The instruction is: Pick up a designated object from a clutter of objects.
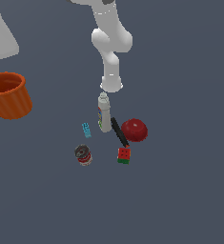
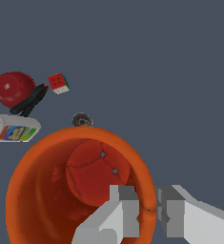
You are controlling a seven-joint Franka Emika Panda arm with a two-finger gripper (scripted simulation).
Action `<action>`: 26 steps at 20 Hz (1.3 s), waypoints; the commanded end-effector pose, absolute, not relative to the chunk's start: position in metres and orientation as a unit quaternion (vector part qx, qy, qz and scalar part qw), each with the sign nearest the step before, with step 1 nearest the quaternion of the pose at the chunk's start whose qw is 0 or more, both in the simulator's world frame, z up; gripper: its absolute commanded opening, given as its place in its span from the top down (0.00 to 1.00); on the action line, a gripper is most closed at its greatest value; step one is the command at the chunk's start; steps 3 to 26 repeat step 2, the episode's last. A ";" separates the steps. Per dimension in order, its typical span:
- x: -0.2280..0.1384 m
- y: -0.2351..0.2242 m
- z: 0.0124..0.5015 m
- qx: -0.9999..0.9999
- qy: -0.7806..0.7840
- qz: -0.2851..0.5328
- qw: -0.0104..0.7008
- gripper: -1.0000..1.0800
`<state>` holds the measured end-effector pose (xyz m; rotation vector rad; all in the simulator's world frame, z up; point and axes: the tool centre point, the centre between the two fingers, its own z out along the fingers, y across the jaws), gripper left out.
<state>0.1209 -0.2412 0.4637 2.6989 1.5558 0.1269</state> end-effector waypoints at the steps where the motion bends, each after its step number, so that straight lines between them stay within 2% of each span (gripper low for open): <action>1: 0.121 -0.241 0.466 0.865 0.499 0.041 0.013 1.00; 26: 0.121 -0.241 0.466 0.865 0.499 0.041 0.013 1.00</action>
